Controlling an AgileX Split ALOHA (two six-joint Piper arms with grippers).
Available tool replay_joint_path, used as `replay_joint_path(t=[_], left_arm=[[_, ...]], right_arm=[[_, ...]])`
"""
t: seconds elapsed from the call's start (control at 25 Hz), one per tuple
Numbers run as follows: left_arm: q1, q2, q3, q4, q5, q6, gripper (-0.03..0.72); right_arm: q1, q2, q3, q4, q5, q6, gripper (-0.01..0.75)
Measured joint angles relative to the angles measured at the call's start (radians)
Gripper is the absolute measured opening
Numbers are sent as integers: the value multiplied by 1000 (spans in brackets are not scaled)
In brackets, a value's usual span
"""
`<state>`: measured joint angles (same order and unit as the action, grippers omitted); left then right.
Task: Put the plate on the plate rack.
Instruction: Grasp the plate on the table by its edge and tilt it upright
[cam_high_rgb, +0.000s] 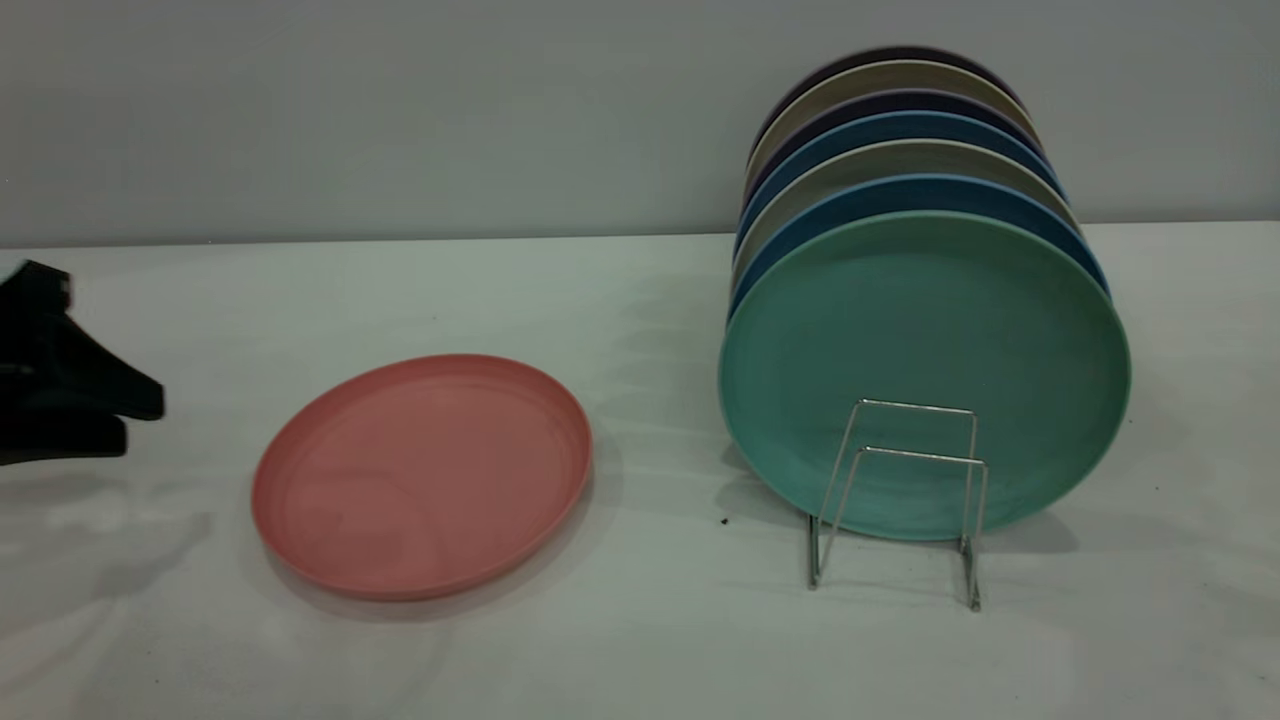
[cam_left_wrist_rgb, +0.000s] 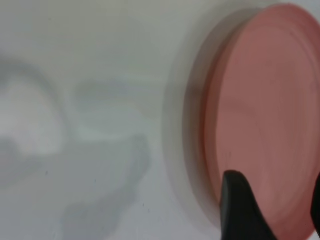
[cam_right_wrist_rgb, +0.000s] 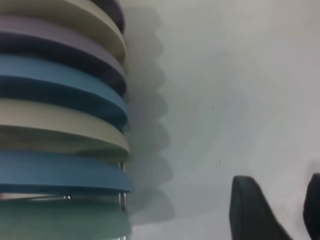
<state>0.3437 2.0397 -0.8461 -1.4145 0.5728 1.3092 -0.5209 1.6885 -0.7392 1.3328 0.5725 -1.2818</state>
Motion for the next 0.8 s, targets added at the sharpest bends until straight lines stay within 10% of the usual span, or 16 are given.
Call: replay_joint_path(t=[0.8], left_arm=[[-95,171,-55,-162,-71,73,381]], right_arm=[[0,11,0,48,8,-49,322]])
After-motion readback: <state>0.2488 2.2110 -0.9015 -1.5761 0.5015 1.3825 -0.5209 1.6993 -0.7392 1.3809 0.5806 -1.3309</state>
